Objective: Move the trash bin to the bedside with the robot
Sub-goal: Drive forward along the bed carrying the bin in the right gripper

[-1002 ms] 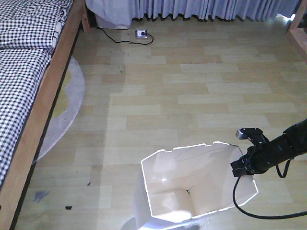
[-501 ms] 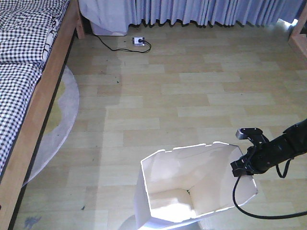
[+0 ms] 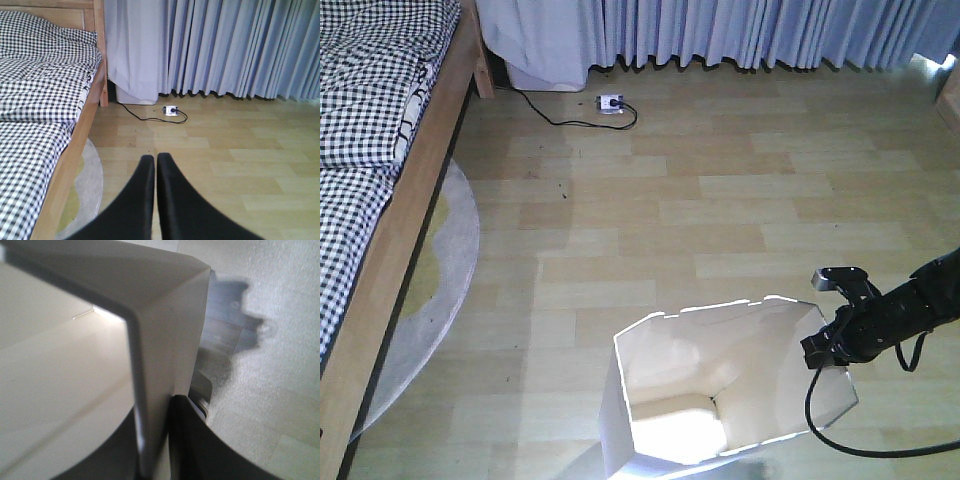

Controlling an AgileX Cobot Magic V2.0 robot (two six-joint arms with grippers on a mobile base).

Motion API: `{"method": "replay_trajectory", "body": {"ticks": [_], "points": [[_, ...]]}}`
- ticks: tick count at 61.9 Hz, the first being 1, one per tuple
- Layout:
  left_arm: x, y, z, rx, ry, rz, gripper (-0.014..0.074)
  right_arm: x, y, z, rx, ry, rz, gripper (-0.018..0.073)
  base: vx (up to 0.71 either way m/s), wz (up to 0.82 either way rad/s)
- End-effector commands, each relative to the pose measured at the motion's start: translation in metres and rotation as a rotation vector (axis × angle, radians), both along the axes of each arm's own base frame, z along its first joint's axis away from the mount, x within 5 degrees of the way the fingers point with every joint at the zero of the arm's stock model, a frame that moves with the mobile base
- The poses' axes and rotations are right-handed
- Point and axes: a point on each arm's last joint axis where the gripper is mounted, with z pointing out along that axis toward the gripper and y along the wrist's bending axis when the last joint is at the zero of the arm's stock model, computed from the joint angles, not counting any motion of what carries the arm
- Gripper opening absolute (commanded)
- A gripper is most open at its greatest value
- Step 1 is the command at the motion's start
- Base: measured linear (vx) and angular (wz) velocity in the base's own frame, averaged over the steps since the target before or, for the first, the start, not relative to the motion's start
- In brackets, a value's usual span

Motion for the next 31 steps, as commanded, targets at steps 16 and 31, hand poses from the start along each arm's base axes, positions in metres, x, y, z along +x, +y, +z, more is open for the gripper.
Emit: {"method": "replay_trajectory", "body": {"ticks": [16,31], "points": [[0.0005,0.0002,0.003,-0.01,-0.071,0.004,-0.0006,0.008,0.0094,0.0305,0.155,-0.023,-0.01,-0.0005,0.29,0.04],[0.0005,0.0002,0.003,-0.01,-0.071,0.004,-0.0006,0.008,0.0094,0.0305,0.155,-0.023,-0.01,-0.0005,0.29,0.04]]}}
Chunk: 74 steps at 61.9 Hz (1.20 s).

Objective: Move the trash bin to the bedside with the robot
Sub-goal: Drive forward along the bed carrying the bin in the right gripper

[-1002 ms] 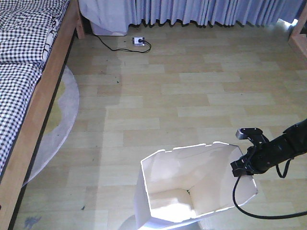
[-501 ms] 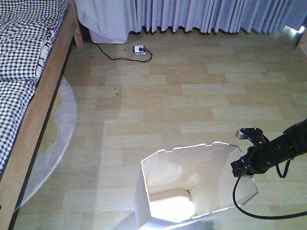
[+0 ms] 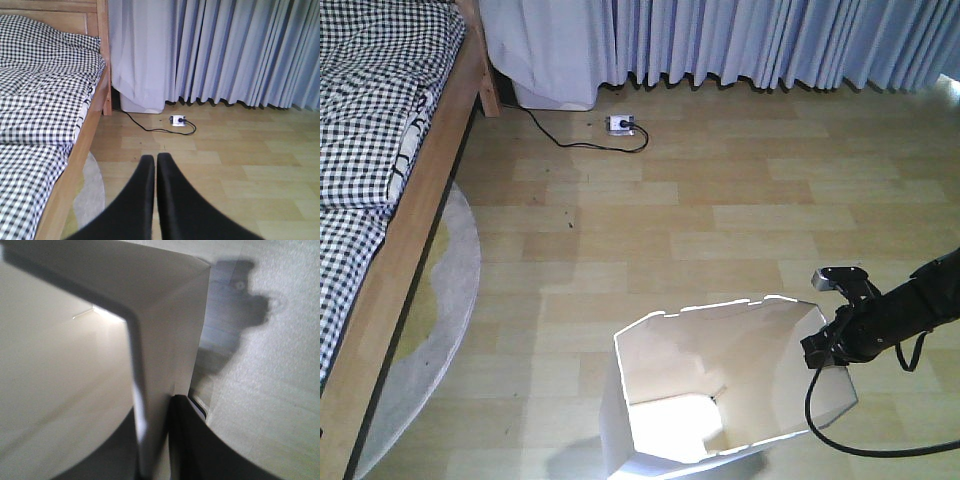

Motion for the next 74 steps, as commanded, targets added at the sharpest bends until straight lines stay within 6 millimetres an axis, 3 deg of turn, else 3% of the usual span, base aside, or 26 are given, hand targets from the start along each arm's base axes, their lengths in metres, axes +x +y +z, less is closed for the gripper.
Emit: {"method": "replay_trajectory", "body": {"ticks": [1,74], "points": [[0.0005,0.0002,0.003,-0.01,-0.071,0.004,-0.0006,0.0079,0.0095,0.0305,0.156,-0.023,-0.009,-0.0005,0.27,0.04],[0.0005,0.0002,0.003,-0.01,-0.071,0.004,-0.0006,0.0079,0.0095,0.0305,0.156,-0.023,-0.009,-0.0005,0.23,0.0]]}}
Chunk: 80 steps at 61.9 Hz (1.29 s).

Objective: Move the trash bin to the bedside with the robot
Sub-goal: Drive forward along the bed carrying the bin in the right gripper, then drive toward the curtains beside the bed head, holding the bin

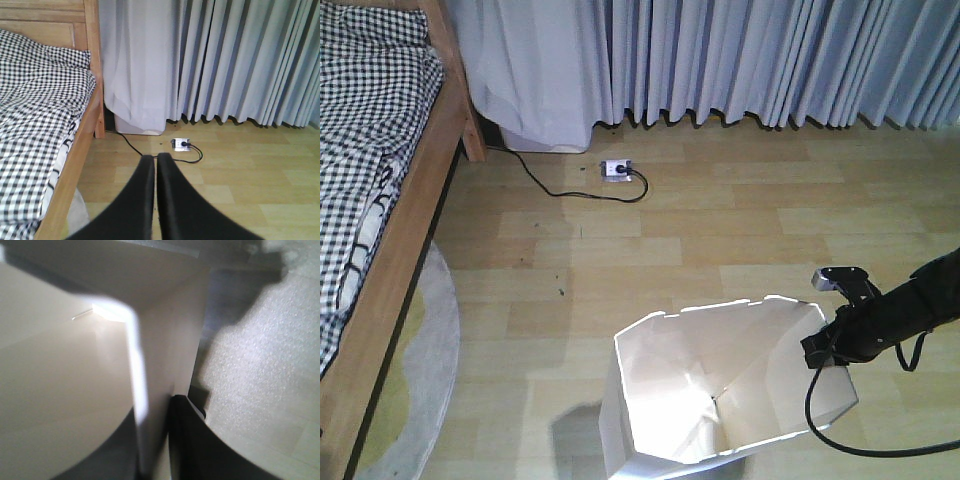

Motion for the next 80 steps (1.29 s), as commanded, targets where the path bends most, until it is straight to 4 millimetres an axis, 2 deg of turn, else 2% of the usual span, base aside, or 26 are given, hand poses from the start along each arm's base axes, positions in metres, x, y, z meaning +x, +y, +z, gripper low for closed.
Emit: {"method": "replay_trajectory", "body": {"ticks": [1,80], "points": [[0.0005,0.0002,0.003,-0.01,-0.071,0.004,-0.0006,0.0077,0.0097,0.0306,0.158,-0.022,-0.007,-0.0005,0.22,-0.03],[0.0005,0.0002,0.003,-0.01,-0.071,0.004,-0.0006,0.0077,0.0097,0.0306,0.158,-0.022,-0.007,-0.0005,0.2,0.03]]}}
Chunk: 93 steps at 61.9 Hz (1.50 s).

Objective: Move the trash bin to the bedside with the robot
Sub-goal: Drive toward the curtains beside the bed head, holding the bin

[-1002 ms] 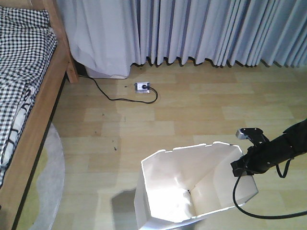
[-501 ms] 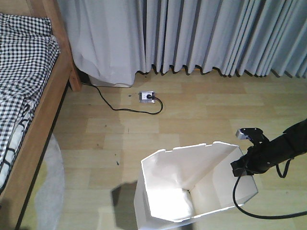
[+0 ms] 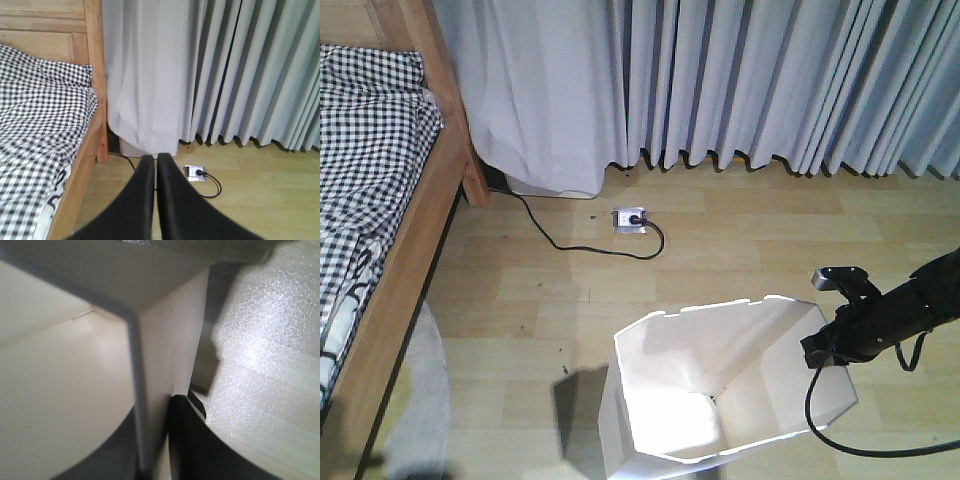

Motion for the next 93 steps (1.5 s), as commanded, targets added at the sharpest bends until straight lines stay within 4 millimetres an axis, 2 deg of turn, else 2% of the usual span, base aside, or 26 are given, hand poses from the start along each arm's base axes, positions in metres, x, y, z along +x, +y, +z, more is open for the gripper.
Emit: {"method": "replay_trajectory", "body": {"ticks": [1,93], "points": [[0.0005,0.0002,0.003,-0.01,-0.071,0.004,-0.0006,0.0077,0.0097,0.0306,0.158,-0.022,-0.006,-0.0005,0.16,-0.02],[0.0005,0.0002,0.003,-0.01,-0.071,0.004,-0.0006,0.0077,0.0097,0.0306,0.158,-0.022,-0.006,-0.0005,0.16,0.01]]}}
